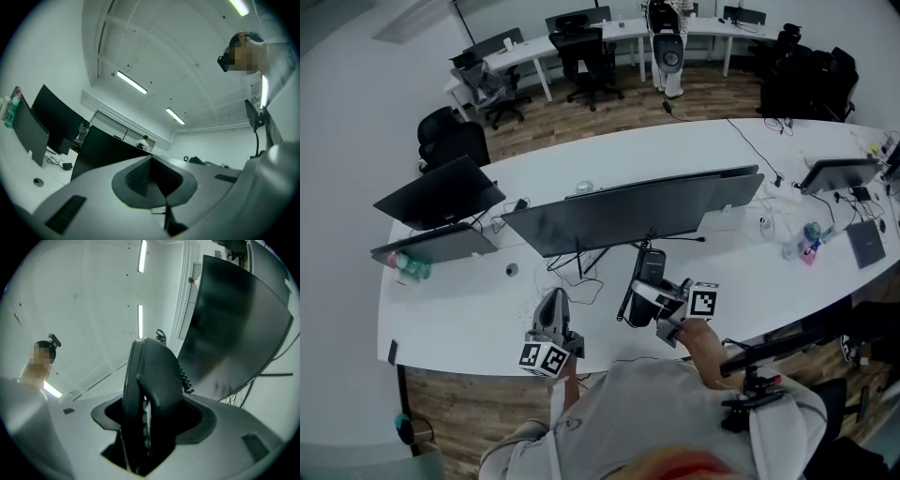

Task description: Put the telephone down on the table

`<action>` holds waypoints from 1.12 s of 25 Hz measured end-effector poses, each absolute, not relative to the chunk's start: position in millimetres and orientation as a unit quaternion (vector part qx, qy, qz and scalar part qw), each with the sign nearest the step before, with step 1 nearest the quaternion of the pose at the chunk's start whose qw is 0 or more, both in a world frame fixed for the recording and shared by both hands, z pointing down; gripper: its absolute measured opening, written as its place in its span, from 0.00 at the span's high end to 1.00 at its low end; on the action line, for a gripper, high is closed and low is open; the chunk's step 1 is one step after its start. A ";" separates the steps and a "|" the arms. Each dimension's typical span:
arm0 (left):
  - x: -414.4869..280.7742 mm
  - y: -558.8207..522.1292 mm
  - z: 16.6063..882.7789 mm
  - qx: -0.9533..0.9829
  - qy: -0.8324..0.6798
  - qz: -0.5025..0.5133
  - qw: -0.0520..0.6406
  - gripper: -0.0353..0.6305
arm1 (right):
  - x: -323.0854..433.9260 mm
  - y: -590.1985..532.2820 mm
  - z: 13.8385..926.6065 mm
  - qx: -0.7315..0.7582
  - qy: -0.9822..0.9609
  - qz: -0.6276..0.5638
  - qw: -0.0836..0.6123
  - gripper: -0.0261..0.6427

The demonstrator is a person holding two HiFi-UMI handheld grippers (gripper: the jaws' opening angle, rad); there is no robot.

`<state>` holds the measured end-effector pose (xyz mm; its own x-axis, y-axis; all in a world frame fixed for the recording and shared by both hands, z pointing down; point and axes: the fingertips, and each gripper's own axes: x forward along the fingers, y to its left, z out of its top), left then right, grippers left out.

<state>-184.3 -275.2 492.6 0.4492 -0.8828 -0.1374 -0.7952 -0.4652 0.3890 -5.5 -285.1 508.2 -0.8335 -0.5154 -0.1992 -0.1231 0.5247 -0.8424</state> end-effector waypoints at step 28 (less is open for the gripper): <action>-206.3 -288.8 500.0 0.832 -0.512 -0.157 0.141 0.93 | -49.3 -303.8 544.9 -0.179 0.842 -0.478 0.176 0.52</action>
